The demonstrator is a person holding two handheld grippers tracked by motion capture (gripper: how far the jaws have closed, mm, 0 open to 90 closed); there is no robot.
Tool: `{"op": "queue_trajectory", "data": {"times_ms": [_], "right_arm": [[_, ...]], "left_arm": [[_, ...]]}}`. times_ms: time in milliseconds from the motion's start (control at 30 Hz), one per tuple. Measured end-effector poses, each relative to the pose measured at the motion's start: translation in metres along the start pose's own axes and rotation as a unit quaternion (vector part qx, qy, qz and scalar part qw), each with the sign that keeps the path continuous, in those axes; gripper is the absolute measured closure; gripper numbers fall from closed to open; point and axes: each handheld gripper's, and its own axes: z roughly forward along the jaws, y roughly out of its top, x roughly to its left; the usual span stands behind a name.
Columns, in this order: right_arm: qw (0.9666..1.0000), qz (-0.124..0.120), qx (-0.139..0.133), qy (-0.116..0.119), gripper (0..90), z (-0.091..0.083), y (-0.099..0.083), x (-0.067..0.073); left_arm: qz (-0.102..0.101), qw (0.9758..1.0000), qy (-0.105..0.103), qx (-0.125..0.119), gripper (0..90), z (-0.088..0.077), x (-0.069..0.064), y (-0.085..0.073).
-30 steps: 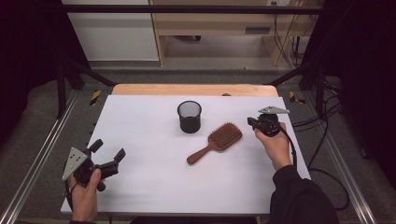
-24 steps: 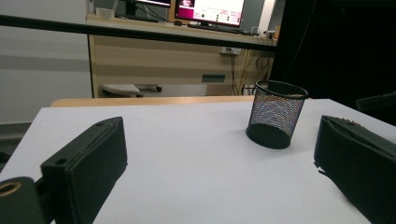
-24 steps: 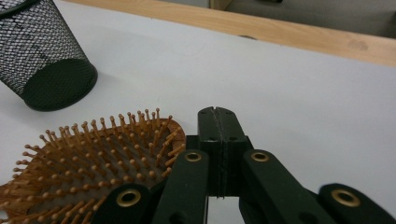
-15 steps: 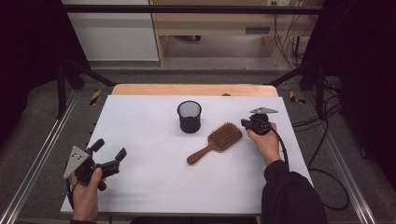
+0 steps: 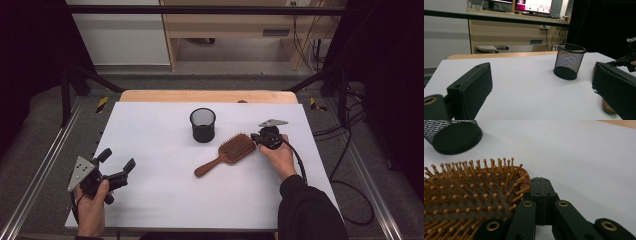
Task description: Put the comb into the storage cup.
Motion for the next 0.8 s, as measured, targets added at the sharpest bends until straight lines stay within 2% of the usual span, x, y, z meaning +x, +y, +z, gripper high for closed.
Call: {"op": "queue_trajectory", "data": {"times_ms": [133,167,233,267,300,333,367,400,467,800], "right_arm": [[0.9999,-0.006,0.009,0.008,90.0,0.001,0.0,0.017],[0.9999,-0.006,0.009,0.008,90.0,0.001,0.0,0.017],[0.9998,-0.012,0.011,0.013,90.0,0.0,-0.001,0.032],[0.9997,-0.016,0.014,0.013,90.0,0.0,-0.001,0.038],[0.9997,-0.016,0.014,0.013,90.0,0.0,-0.001,0.038],[0.9995,-0.021,0.013,0.02,90.0,0.0,0.0,0.048],[0.9995,-0.021,0.013,0.02,90.0,0.0,0.0,0.048],[0.9992,-0.027,0.014,0.026,90.0,0.0,0.001,0.058],[0.9989,-0.029,0.011,0.035,90.0,0.002,0.0,0.066],[0.9978,-0.038,0.006,0.053,90.0,0.01,0.003,0.089]], "left_arm": [[-0.006,1.0,0.005,-0.002,3.1,-0.002,0.002,0.0],[-0.006,1.0,0.005,-0.002,3.2,-0.002,0.002,0.0],[-0.009,0.9999,0.005,-0.004,3.3,-0.003,0.003,0.001],[-0.008,1.0,0.004,-0.004,3.3,-0.003,0.003,0.001],[-0.008,1.0,0.004,-0.004,3.4,-0.003,0.003,0.001],[-0.007,1.0,0.003,-0.004,3.4,-0.003,0.002,0.001],[-0.007,1.0,0.002,-0.005,3.4,-0.003,0.002,0.001],[-0.002,1.0,0.0,-0.005,3.4,-0.003,0.001,0.002],[0.003,1.0,0.0,-0.004,3.5,-0.004,0.0,0.003],[0.006,1.0,0.001,0.0,3.5,-0.004,-0.003,0.003]]}}
